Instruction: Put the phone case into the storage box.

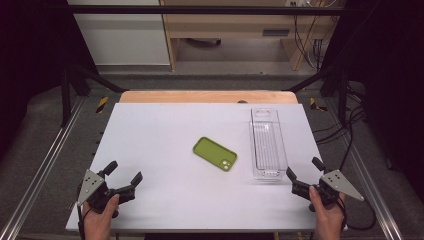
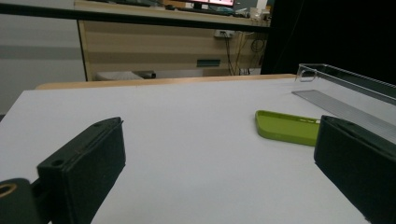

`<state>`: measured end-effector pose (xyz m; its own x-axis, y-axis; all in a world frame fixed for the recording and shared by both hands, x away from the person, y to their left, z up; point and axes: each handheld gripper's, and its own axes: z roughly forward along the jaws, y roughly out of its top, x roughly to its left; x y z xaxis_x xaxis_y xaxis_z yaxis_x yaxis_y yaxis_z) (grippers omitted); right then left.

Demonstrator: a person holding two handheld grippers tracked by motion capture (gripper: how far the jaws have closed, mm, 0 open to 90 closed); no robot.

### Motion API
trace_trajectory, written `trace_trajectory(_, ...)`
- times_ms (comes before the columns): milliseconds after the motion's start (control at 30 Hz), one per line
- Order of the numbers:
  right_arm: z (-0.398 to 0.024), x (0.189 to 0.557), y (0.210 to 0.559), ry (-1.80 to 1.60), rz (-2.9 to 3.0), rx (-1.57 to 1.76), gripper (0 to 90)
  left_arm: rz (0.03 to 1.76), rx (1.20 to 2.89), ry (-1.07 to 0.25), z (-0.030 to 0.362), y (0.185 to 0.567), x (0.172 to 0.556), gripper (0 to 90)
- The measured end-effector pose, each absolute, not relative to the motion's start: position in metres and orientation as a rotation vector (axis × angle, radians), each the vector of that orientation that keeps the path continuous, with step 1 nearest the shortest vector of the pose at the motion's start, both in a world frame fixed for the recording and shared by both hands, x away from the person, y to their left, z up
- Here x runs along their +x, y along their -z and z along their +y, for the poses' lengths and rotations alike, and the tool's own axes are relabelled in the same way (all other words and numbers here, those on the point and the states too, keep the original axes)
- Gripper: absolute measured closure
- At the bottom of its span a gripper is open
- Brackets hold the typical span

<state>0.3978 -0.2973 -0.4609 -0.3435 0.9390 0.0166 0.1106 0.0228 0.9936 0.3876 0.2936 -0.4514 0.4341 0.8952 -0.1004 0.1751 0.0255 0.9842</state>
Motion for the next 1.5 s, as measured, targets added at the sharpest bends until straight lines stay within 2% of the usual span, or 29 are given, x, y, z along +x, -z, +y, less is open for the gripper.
trace_trajectory(233,-0.298,0.396,0.461,-1.384,1.553,1.108,3.1,1.02,1.521,-0.694,0.277,0.449,0.394,1.5)
trace_trajectory(667,-0.293,0.396,0.461,-1.373,1.572,1.091,2.4,0.954,1.793,-0.605,0.195,0.437,0.44,2.9)
trace_trajectory(933,-0.292,0.396,0.461,-1.364,1.573,1.089,2.4,0.955,1.886,-0.521,0.152,0.434,0.468,5.6)
trace_trajectory(1000,-0.292,0.397,0.462,-1.364,1.575,1.093,2.5,0.94,1.911,-0.501,0.144,0.435,0.471,10.9)
trace_trajectory(1133,-0.292,0.396,0.461,-1.363,1.568,1.098,2.5,0.935,1.931,-0.458,0.132,0.441,0.475,15.5)
trace_trajectory(1233,-0.292,0.397,0.461,-1.357,1.573,1.095,2.6,0.931,1.942,-0.458,0.122,0.441,0.478,23.3)
trace_trajectory(1267,-0.291,0.396,0.461,-1.356,1.573,1.093,2.7,0.916,1.951,-0.473,0.119,0.439,0.479,35.8)
trace_trajectory(1300,-0.291,0.396,0.461,-1.356,1.573,1.093,2.7,0.908,1.951,-0.487,0.117,0.438,0.479,35.8)
trace_trajectory(1500,-0.29,0.396,0.461,-1.359,1.574,1.094,2.6,0.905,2.009,-0.478,0.103,0.44,0.486,61.1)
